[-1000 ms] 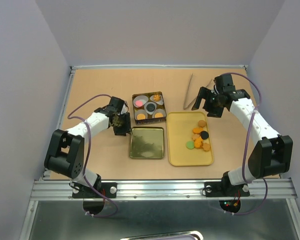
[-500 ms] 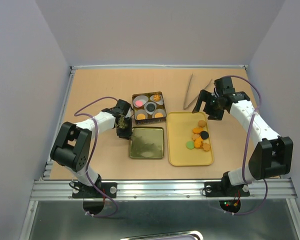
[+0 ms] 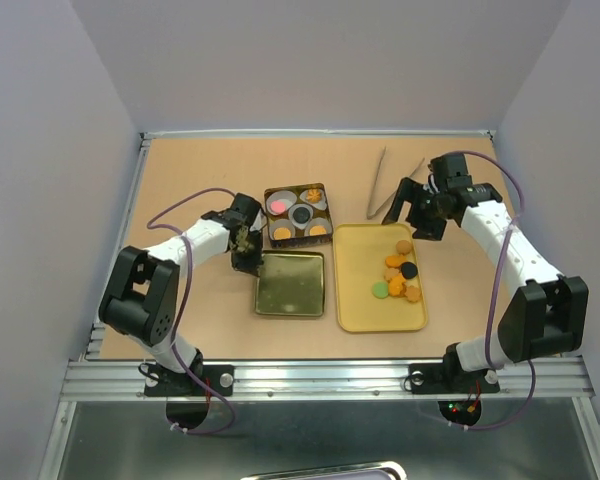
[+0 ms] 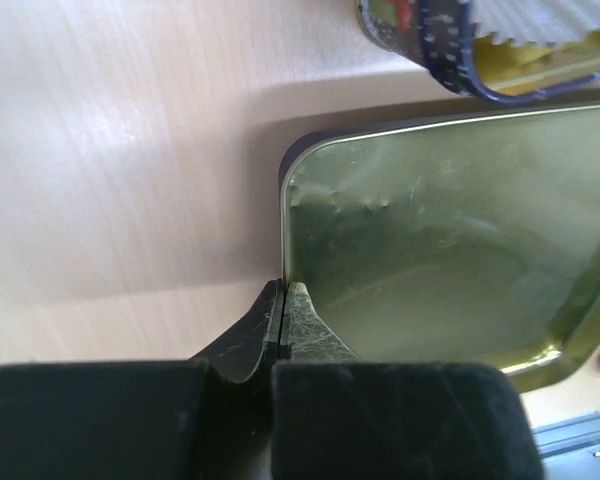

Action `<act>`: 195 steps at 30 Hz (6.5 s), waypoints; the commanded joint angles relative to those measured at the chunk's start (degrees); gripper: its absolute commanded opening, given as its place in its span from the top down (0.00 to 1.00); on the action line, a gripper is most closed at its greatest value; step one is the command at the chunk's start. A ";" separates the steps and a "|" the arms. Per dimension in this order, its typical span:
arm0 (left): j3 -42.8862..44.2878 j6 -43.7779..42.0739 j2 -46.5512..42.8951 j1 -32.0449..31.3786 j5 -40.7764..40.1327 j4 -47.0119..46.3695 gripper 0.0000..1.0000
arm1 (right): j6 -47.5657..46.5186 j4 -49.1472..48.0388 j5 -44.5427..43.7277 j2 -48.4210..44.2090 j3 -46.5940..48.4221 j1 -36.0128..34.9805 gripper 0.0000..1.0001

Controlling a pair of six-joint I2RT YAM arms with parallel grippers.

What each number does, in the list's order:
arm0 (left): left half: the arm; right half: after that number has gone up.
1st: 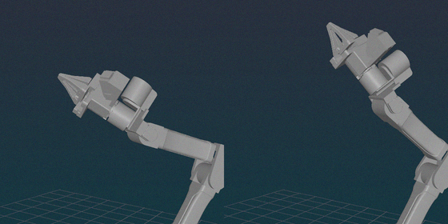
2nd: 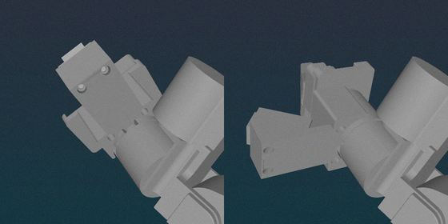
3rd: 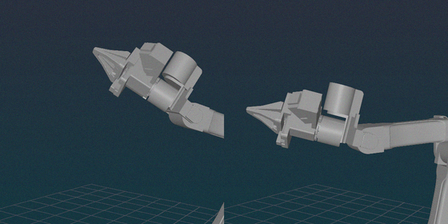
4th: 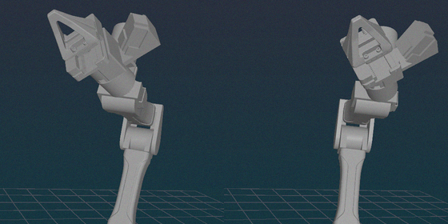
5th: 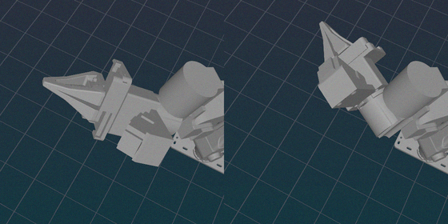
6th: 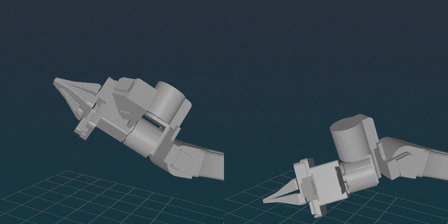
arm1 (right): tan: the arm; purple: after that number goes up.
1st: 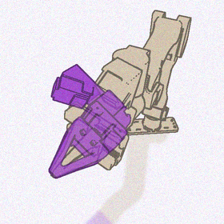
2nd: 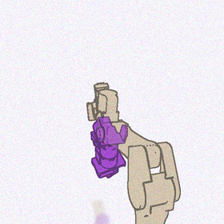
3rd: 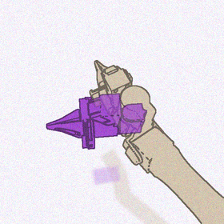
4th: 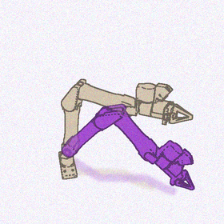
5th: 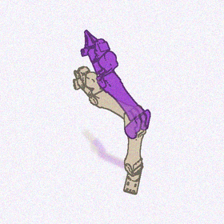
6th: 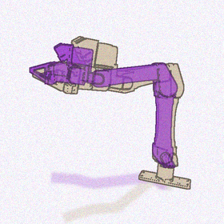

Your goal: Pack the cookies

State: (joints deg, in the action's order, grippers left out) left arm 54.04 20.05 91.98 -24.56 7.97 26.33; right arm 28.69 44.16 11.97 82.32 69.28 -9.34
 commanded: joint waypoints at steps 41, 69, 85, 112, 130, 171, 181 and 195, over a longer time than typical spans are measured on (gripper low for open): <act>-6.05 -33.15 -42.24 -3.83 -26.24 -65.34 1.00 | 62.28 -16.38 45.43 16.02 30.56 -7.79 0.00; -7.28 -37.63 -37.58 -5.94 -27.83 -70.88 1.00 | 74.67 -27.63 46.13 24.37 41.11 -14.56 0.29; -6.23 -47.47 -33.71 -6.12 -34.94 -77.83 1.00 | 74.06 -28.87 50.79 24.90 38.83 -17.29 0.23; -5.79 -44.93 -33.89 -8.05 -32.93 -80.64 1.00 | 74.14 -30.54 49.12 26.31 38.22 -18.25 0.47; -5.87 -40.88 -39.77 -9.28 -30.91 -69.75 0.43 | 75.64 -34.23 40.96 25.17 34.70 -18.43 1.00; 15.29 -17.25 -35.66 -5.25 -13.71 -26.41 0.22 | 48.49 -41.61 34.61 16.20 19.14 -3.14 1.00; 10.92 2.08 -31.43 11.45 9.41 -29.04 0.16 | 40.22 -41.61 38.13 14.18 20.20 0.47 1.00; 3.09 8.86 -25.19 22.10 24.20 -26.06 0.22 | 28.80 -42.49 42.70 15.23 14.05 1.35 1.00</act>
State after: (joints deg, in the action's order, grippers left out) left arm 57.01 28.58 67.07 -3.01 28.03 -0.25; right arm 62.41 5.50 50.68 97.56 84.75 -8.21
